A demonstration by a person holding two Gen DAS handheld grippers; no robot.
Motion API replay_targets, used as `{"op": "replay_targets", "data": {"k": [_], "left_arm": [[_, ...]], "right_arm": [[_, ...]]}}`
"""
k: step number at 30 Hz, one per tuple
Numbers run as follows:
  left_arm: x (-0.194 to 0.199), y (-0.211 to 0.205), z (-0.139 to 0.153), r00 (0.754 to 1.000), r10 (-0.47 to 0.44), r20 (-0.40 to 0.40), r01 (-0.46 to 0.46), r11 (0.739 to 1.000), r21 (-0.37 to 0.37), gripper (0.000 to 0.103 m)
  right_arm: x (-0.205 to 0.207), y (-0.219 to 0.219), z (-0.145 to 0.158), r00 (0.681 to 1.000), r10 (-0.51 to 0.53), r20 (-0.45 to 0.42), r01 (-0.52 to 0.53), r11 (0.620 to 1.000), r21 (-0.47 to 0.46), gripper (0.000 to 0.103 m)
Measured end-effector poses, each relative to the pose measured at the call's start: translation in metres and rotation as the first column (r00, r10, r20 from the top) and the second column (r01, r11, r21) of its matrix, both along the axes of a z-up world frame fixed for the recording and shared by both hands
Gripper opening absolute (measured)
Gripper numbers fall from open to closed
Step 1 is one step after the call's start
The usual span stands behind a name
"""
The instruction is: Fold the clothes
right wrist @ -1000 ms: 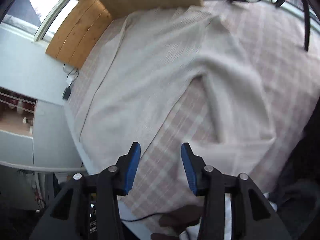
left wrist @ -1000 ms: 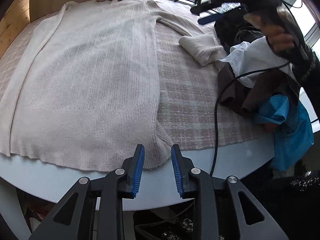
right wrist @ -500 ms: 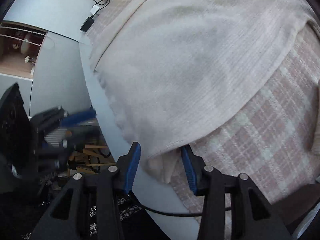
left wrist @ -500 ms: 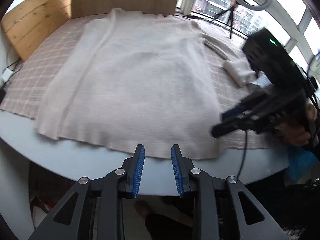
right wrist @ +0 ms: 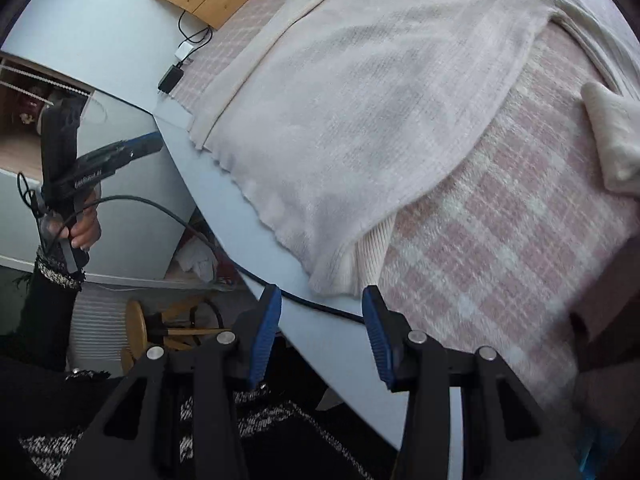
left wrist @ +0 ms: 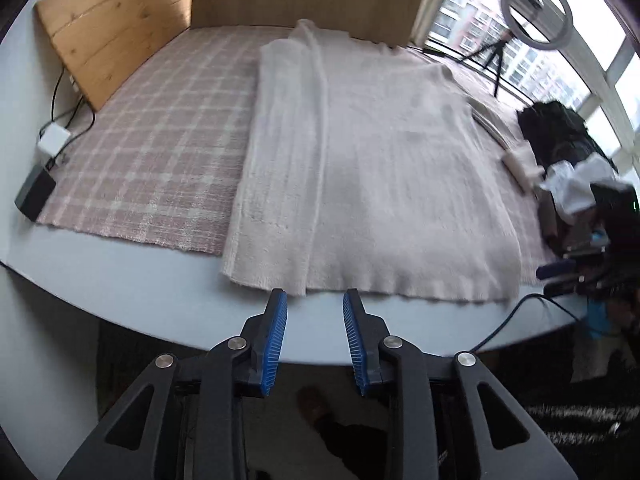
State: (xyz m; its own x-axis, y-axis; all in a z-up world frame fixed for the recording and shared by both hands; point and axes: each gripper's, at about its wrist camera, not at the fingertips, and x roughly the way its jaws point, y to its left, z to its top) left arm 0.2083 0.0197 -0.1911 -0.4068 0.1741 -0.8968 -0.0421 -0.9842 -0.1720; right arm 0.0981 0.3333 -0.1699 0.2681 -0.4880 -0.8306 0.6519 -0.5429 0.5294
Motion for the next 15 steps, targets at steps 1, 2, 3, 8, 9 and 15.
{"op": "replay_targets", "data": {"k": [1,2,3,8,9,15], "left_arm": [[0.006,0.005,0.006,0.999,-0.035,-0.003,0.035,0.999,0.003,0.027],[0.011,0.008,0.011,0.998,-0.068,-0.007,0.068,0.998,0.007,0.029],[0.009,0.004,0.011,0.997,-0.076,-0.011,0.076,0.997,-0.018,0.033],[-0.016,-0.029,-0.006,0.997,-0.073,-0.016,0.07,0.985,-0.156,0.035],[-0.027,-0.037,-0.015,0.998,-0.063,-0.002,0.062,0.986,-0.152,0.035],[-0.058,-0.056,-0.051,0.997,-0.07,0.031,0.074,0.985,-0.155,0.035]], "right_arm": [[0.002,0.01,0.007,0.999,-0.022,0.034,0.023,1.0,-0.019,0.042],[0.004,0.019,0.014,0.997,-0.043,0.068,0.046,0.998,-0.038,0.042],[0.006,0.026,0.021,0.995,-0.074,0.071,0.078,0.996,-0.054,0.042],[0.015,0.022,0.026,0.967,-0.22,-0.126,0.222,0.975,-0.001,0.042],[0.015,0.014,0.017,0.963,-0.223,-0.148,0.228,0.973,0.018,0.042],[0.024,-0.015,-0.015,0.941,-0.209,-0.264,0.239,0.967,0.086,0.042]]}}
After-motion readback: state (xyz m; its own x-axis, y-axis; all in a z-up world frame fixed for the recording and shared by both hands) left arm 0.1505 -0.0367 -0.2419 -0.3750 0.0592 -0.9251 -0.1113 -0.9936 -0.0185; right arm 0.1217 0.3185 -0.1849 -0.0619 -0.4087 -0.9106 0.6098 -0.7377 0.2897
